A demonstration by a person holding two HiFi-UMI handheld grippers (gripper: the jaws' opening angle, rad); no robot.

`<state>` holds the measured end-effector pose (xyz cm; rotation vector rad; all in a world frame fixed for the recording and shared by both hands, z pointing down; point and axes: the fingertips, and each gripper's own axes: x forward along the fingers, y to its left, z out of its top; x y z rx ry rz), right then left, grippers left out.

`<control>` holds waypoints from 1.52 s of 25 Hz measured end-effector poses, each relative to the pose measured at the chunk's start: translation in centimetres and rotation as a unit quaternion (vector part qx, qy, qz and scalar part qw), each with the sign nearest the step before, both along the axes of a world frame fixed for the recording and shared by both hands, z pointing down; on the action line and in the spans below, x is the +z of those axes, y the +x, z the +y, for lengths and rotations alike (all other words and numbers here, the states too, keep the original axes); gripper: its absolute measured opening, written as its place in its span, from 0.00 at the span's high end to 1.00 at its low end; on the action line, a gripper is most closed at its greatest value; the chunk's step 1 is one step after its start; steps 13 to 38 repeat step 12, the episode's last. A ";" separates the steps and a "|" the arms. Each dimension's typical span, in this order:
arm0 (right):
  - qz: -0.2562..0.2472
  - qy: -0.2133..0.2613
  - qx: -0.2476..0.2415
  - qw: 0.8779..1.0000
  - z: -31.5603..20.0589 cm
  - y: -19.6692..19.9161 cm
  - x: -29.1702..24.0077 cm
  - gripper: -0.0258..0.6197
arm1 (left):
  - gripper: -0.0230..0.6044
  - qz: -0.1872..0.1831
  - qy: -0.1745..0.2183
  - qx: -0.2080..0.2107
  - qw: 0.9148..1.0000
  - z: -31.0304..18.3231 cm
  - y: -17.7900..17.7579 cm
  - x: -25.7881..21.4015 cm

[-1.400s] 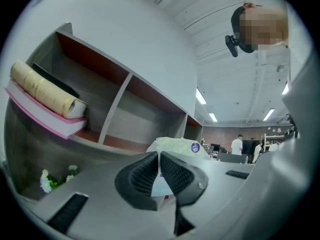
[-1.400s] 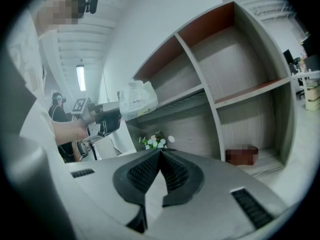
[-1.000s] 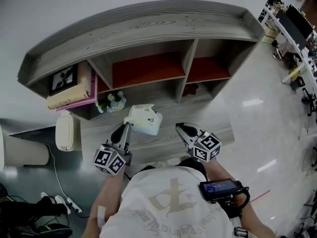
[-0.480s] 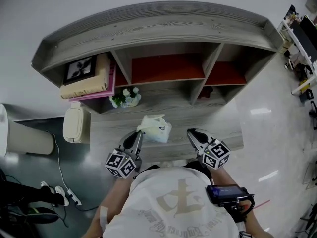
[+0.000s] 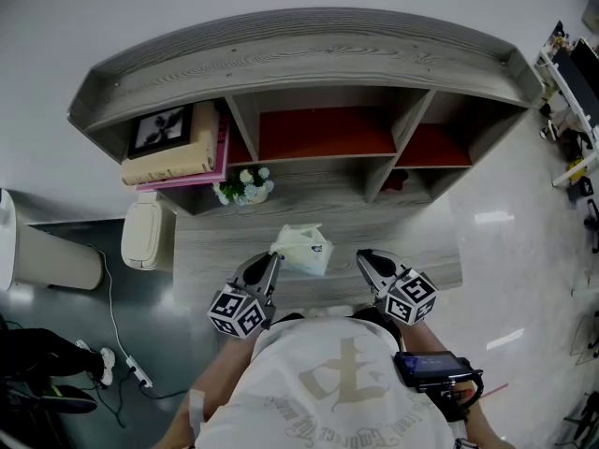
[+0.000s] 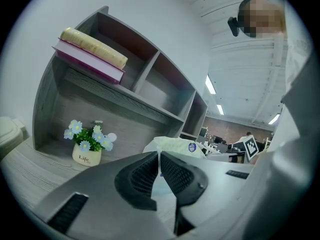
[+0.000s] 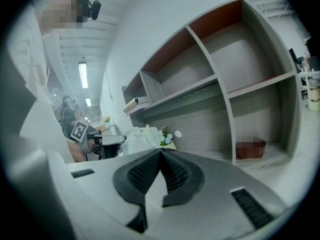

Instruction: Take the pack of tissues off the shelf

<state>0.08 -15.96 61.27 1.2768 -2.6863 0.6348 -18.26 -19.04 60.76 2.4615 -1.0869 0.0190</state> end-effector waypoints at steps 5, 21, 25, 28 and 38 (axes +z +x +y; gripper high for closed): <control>0.001 0.003 0.012 1.000 -0.2 0.6 0.0 0.95 | 0.92 0.000 -0.001 0.009 1.000 -0.2 0.6 0.0; 0.002 0.004 0.020 1.000 -0.5 0.7 0.0 0.96 | 0.92 -0.004 -0.003 0.013 1.000 -0.5 0.8 0.0; 0.002 0.004 0.020 1.000 -0.5 0.7 0.0 0.96 | 0.92 -0.004 -0.003 0.013 1.000 -0.5 0.8 0.0; 0.002 0.004 0.020 1.000 -0.5 0.7 0.0 0.96 | 0.92 -0.004 -0.003 0.013 1.000 -0.5 0.8 0.0; 0.002 0.004 0.020 1.000 -0.5 0.7 0.0 0.96 | 0.92 -0.004 -0.003 0.013 1.000 -0.5 0.8 0.0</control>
